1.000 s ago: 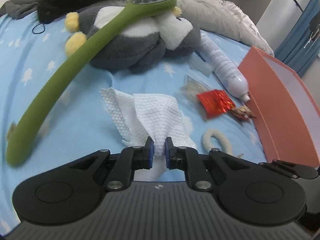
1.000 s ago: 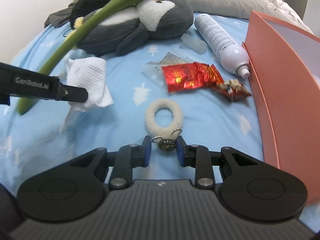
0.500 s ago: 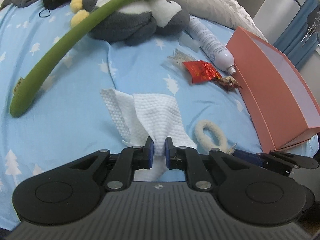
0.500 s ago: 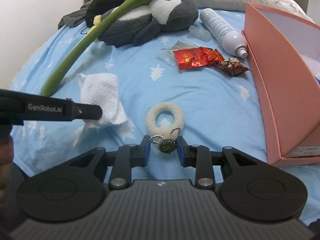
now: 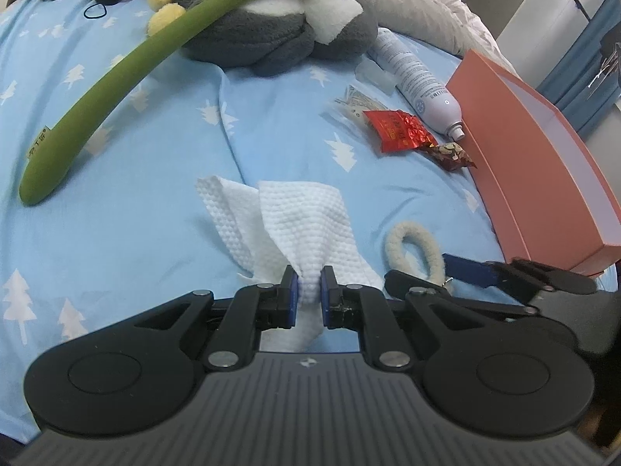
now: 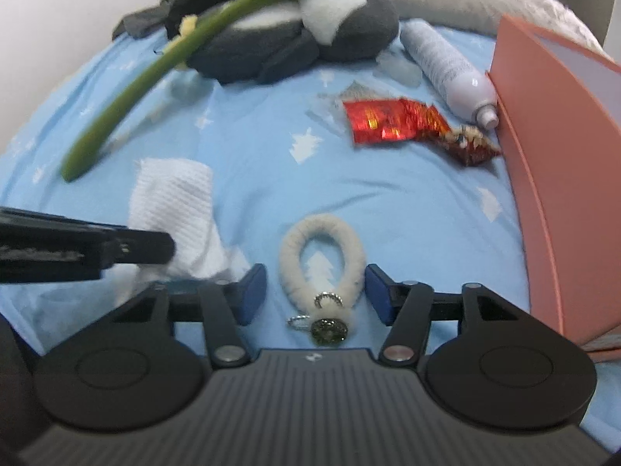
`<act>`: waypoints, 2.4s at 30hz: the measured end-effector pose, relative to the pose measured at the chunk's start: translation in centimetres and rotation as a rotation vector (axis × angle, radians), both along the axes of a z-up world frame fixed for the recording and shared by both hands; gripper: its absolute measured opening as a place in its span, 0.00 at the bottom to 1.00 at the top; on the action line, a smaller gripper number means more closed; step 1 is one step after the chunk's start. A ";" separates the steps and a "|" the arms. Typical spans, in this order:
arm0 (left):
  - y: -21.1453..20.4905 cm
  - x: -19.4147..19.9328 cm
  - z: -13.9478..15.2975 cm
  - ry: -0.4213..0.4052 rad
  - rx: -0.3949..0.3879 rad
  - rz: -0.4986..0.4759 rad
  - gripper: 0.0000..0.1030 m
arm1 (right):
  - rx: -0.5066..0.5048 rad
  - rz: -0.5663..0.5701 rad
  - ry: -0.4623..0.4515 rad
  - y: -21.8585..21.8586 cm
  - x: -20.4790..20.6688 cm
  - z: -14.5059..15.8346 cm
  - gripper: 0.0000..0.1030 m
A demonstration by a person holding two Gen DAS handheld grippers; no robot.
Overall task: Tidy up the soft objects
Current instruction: 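Close the left tool on the white towel while the right tool grasps the white rope keychain, then lift the towel with the left tool while the right tool carries the keychain over the box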
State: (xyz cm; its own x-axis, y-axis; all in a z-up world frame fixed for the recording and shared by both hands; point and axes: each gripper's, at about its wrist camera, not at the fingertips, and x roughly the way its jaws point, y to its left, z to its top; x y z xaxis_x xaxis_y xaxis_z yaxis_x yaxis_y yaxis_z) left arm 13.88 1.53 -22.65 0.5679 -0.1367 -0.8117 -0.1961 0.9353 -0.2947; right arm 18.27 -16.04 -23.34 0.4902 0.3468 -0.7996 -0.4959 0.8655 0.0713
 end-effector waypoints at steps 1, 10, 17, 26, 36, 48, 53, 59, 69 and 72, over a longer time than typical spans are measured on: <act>0.0 0.0 0.0 0.001 -0.002 0.001 0.14 | -0.002 -0.012 0.007 -0.1 0.2 -0.2 0.40; -0.3 -0.1 1.1 -0.019 0.003 -0.010 0.14 | 0.028 -0.043 -0.013 -1.1 -0.6 1.8 0.16; -0.3 -0.5 4.4 -0.077 -0.011 -0.017 0.14 | 0.084 -0.071 -0.071 -2.4 -1.8 5.9 0.16; -1.9 -0.7 10.6 -0.184 -0.008 -0.060 0.14 | 0.157 -0.085 -0.195 -4.2 -3.4 13.0 0.16; -5.9 0.8 17.9 -0.339 -0.009 -0.165 0.14 | 0.203 -0.137 -0.350 -7.6 -3.7 19.8 0.16; -14.8 7.2 21.6 -0.378 -0.038 -0.357 0.14 | 0.139 -0.268 -0.414 -13.9 0.0 22.9 0.16; -19.4 10.6 21.1 -0.323 -0.024 -0.419 0.14 | 0.129 -0.347 -0.334 -17.6 3.4 21.8 0.17; -24.1 15.5 18.4 -0.213 -0.010 -0.491 0.14 | 0.066 -0.396 -0.223 -21.4 6.8 19.2 0.17; -29.3 21.5 12.6 -0.016 -0.005 -0.540 0.14 | 0.070 -0.516 0.041 -27.6 11.6 12.8 0.17; -30.1 22.2 11.8 -0.003 0.012 -0.556 0.14 | 0.078 -0.535 0.088 -28.6 12.2 11.5 0.18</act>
